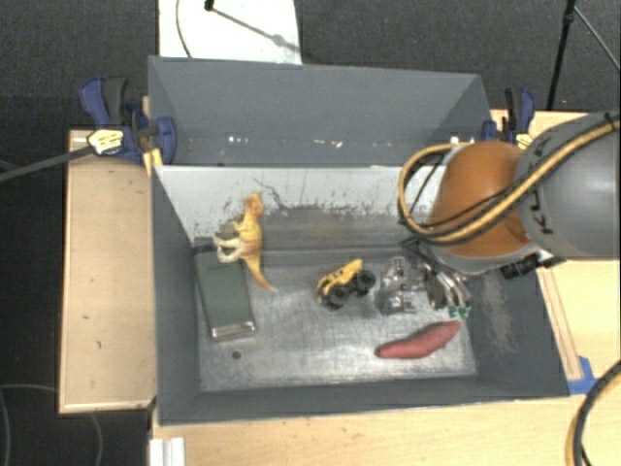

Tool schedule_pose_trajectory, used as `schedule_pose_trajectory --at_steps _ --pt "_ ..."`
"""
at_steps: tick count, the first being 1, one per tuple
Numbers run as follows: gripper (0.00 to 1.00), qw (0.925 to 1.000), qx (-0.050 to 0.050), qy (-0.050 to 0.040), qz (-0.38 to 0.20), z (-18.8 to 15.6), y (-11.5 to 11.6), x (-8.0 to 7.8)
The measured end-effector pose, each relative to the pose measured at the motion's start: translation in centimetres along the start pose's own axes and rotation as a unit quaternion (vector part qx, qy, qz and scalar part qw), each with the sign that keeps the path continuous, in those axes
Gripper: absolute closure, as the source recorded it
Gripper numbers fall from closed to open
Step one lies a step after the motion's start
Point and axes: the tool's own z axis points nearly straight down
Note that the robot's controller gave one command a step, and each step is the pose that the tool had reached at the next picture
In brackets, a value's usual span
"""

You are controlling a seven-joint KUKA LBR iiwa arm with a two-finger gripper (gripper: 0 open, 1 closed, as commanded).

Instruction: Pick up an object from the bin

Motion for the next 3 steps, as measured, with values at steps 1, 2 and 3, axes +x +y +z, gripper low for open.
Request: schedule_pose_trajectory --at_steps 1,2,3 --pt "1.00 1.0000 0.000 -0.0005 0.000 0.0 0.0 0.0" --pt "1.00 0.9989 0.000 -0.0017 0.047 0.1 0.0 -0.3" --pt "1.00 0.9946 0.000 -0.0016 0.104 -0.1 -1.0 -0.7"
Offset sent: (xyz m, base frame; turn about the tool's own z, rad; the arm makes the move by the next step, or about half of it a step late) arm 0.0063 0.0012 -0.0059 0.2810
